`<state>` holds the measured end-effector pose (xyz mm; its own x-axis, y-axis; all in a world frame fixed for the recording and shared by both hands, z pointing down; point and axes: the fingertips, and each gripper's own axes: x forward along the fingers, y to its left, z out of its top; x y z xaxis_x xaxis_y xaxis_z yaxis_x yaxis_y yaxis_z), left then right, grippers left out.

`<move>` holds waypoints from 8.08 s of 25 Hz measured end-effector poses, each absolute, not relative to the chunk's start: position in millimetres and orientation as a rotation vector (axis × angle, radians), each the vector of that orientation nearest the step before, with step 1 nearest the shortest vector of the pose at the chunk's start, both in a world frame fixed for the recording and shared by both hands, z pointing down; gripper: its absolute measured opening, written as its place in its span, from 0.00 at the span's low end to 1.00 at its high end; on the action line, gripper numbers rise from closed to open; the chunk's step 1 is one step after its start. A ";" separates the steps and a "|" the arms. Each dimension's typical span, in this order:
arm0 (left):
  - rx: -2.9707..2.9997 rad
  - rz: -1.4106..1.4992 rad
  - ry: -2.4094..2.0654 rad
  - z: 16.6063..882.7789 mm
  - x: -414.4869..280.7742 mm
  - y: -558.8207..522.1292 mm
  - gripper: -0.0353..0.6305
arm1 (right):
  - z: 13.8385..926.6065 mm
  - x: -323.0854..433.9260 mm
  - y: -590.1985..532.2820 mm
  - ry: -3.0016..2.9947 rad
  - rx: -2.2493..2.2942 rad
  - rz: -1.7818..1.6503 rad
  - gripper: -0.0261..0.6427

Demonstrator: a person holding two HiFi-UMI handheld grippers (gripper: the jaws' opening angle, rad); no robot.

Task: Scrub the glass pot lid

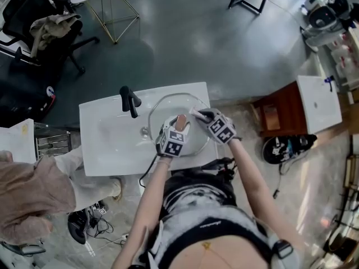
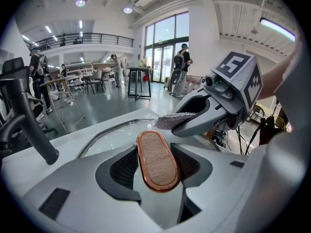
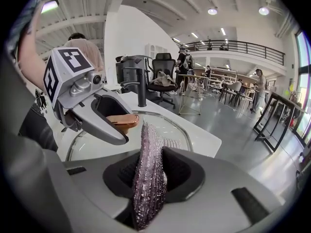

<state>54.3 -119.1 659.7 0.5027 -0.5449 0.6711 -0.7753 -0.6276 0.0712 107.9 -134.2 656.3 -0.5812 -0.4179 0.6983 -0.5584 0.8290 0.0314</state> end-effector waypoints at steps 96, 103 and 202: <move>2.390 0.883 -1.100 661.2 50.8 -118.4 0.39 | 653.4 102.1 -137.7 -2.359 0.654 0.256 0.19; 2.385 0.897 -1.094 656.8 50.8 -117.0 0.39 | 654.7 110.8 -118.9 -2.374 0.685 0.269 0.19; 2.385 0.883 -1.091 663.5 50.5 -115.6 0.39 | 656.0 53.5 -181.1 -2.314 0.511 0.191 0.19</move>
<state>50.5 -115.6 663.5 0.5030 -0.5396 0.6751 -0.7728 -0.6305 0.0719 53.5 -181.1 656.0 -0.6421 -0.3047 0.7034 -0.4161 0.9092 0.0140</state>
